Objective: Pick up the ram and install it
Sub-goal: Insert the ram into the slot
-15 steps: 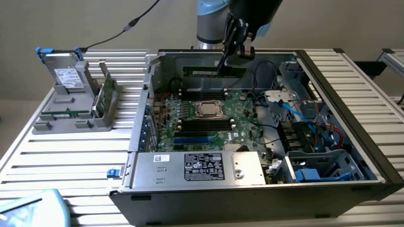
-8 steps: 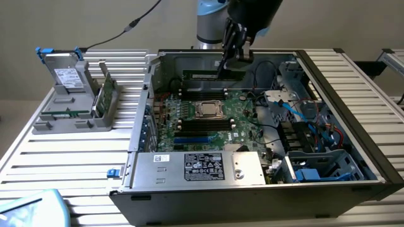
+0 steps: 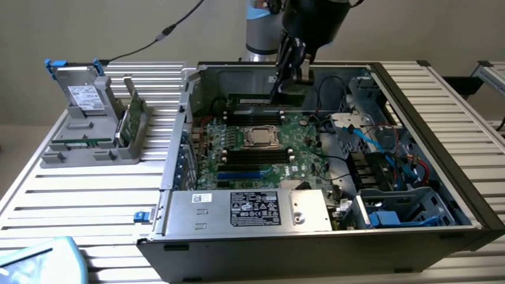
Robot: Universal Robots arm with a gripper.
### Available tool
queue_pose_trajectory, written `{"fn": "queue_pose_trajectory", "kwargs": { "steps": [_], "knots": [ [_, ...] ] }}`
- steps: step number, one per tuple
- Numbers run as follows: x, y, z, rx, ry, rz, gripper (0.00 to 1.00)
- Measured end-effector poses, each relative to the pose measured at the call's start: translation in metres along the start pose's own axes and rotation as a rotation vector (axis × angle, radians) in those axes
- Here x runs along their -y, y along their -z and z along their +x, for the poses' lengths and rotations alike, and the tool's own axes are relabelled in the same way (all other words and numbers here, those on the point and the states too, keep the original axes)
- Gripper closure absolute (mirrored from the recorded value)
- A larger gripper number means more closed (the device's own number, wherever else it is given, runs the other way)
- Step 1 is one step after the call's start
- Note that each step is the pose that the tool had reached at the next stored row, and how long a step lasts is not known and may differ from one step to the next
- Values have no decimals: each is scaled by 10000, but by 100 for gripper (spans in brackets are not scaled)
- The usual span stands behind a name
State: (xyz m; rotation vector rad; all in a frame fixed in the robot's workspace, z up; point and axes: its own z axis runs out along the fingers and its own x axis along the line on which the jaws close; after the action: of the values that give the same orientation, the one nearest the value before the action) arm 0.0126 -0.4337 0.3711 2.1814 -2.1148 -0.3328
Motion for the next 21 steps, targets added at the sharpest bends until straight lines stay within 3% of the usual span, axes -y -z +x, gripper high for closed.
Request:
{"fn": "queue_pose_trajectory", "kwargs": {
  "steps": [5,13,21],
  "knots": [
    [15,-78,-4,-36,-18,3,87],
    [40,-191,-8,-158,-53,5,87],
    [64,-330,-6,-142,-146,25,87]
  ]
}}
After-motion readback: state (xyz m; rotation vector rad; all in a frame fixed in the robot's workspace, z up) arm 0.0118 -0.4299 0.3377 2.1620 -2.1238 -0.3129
